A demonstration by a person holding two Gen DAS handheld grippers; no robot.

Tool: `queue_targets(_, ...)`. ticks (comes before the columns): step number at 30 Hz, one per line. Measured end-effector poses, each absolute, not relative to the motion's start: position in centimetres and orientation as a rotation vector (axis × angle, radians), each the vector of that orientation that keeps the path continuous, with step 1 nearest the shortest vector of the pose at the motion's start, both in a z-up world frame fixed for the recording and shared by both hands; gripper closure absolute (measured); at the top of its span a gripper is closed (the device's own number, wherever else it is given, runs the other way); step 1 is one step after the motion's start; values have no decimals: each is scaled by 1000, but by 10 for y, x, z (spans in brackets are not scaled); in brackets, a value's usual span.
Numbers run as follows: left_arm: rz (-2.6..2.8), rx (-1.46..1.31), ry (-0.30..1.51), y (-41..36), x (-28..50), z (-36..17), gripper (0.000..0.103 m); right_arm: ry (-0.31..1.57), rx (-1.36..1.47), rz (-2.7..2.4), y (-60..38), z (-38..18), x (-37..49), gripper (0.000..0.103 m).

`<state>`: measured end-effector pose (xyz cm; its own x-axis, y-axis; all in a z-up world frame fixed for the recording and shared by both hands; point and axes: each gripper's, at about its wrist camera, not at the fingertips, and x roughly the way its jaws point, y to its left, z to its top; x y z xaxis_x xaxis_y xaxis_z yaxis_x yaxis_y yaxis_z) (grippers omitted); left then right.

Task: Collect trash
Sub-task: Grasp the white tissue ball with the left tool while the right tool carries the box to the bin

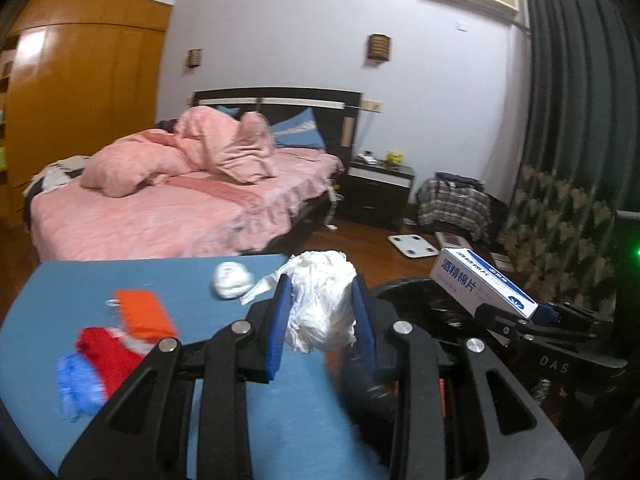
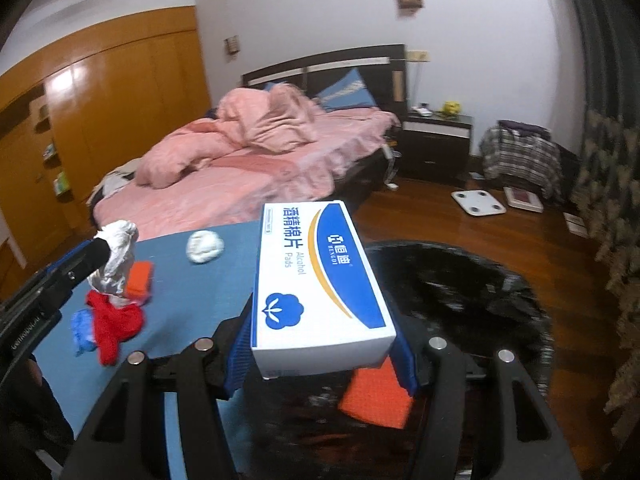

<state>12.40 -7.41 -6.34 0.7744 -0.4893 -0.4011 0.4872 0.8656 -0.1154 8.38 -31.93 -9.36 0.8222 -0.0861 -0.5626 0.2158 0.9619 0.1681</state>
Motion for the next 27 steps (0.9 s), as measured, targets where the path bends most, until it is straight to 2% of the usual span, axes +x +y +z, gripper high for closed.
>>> queue_targets(8,-670,26,478,-148,132,-78,72,591,258,-277,-376,-106,63,45)
queue_targets(10,-709,28,500,-161,136,-82,63,599,262,-303,-387,-110,59,43)
queue_targets(12,-731,32,503,-171,138,-88,45,599,273,-331,-396,-112,54,30)
queue_targets(13,-735,37,505,-173,136,-90,44,595,275,-339,-398,-113,53,24)
queue_targets(19,-690,41,500,-161,136,-89,27,578,289,-372,-408,-116,43,6)
queue_targets(21,-653,40,486,-147,135,-86,20,572,299,-366,-407,-115,42,6)
queue_targets(27,-555,42,462,-105,132,-76,14,562,290,-328,-388,-112,48,6)
